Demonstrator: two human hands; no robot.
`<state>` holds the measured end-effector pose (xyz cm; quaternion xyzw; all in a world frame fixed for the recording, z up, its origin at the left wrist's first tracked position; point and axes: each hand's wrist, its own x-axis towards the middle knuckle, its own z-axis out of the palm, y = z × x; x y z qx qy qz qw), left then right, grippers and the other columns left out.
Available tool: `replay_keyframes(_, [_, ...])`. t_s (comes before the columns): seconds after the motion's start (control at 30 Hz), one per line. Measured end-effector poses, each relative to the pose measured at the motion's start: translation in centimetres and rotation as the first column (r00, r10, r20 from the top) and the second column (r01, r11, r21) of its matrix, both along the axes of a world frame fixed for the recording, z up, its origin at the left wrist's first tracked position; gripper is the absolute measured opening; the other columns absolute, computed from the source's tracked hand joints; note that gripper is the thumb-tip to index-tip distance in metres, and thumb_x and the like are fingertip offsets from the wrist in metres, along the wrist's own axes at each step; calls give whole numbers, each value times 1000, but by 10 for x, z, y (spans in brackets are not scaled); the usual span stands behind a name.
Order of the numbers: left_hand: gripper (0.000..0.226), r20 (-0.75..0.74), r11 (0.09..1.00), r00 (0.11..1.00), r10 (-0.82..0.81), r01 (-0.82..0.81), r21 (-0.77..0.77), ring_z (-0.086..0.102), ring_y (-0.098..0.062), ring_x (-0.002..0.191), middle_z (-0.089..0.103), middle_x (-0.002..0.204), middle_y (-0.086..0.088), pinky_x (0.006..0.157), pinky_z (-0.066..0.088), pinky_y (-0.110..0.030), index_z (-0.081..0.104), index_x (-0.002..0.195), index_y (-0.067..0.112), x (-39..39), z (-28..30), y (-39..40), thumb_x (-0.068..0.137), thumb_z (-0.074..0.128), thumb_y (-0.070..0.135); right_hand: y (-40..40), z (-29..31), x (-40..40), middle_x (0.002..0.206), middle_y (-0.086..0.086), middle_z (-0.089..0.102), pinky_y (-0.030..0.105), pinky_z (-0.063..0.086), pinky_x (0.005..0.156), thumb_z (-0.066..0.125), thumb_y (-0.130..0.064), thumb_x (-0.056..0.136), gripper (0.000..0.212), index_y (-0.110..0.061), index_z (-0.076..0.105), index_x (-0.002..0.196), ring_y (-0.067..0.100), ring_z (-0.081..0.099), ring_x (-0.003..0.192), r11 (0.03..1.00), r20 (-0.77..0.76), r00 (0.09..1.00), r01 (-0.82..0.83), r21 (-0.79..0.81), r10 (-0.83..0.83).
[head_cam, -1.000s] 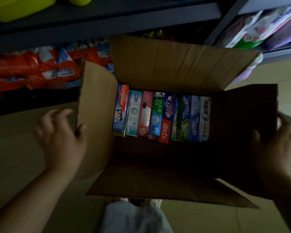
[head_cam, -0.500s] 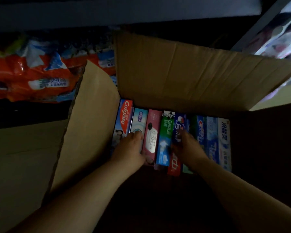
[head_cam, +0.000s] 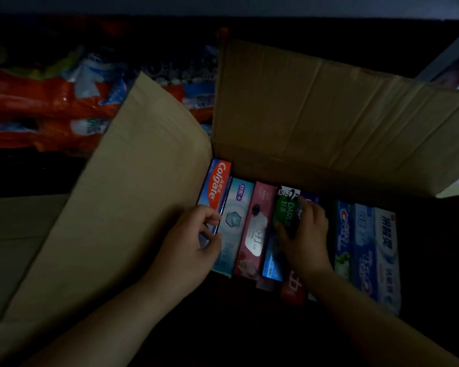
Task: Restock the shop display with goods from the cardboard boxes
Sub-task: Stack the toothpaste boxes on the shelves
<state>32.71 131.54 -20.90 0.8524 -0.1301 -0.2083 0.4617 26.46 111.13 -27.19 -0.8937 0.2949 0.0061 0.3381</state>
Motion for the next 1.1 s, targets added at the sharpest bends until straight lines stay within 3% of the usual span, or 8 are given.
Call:
replay_keyframes(0.1, [23,171,997,983,-63,54,56,52,4,95,53,100,15,77,40,-4,54,98,30,4,14,8,90,58,9,34,17,15,122,-6,47,19,41,89,61,-28,92,49,-21,41,137,11,49,114,963,8,997,-78,258,78])
replay_keyframes(0.23, [25,596,956,778,-198,19,292,42,-12,107,46,114,1,93,26,-8,59,106,10,23,23,28,84,50,19,79,13,42,113,-4,56,12,47,68,62,-32,92,51,-17,41,136,6,57,90,804,-79,985,-78,589,153])
replay_keyframes(0.33, [31,473,929,876,-95,-92,357,38,-14,116,44,131,-7,89,34,-21,58,114,10,27,16,45,83,63,9,101,2,51,120,1,56,26,50,83,62,-37,91,52,-13,43,133,16,58,103,797,-152,981,-4,604,121])
replay_keyframes(0.43, [41,289,938,957,12,-111,329,40,-7,118,38,141,1,77,34,-11,51,125,17,27,5,60,87,62,8,114,-8,54,119,4,62,32,51,88,62,-38,91,44,-10,54,124,20,61,105,787,-208,977,96,610,41])
replay_keyframes(0.6, [48,-26,958,984,175,-164,235,42,-8,116,37,146,7,74,39,-17,40,134,38,35,-6,64,93,56,20,126,-11,50,118,2,66,44,51,97,71,-40,78,47,-20,59,118,21,64,106,455,-271,955,296,840,-121])
replay_keyframes(0.9, [33,47,966,990,132,-139,218,29,-1,124,33,146,14,96,29,-24,51,123,27,30,2,60,93,54,13,124,-11,39,99,-3,61,39,53,88,56,-12,95,18,-30,55,99,16,61,94,112,-325,920,355,928,-220])
replay_keyframes(1.0, [32,45,967,989,141,-147,206,31,-1,123,33,146,14,93,31,-21,52,121,27,29,4,59,94,54,13,116,-8,39,123,7,60,43,53,91,64,-14,90,49,-22,46,135,24,61,108,69,-332,916,355,932,-224])
replay_keyframes(1.1, [31,60,964,991,119,-130,233,34,-6,128,32,145,14,93,32,-21,52,122,25,29,9,58,94,54,12,116,-4,45,127,8,59,43,56,84,72,-21,83,65,-23,40,140,26,63,107,112,-331,928,352,929,-171])
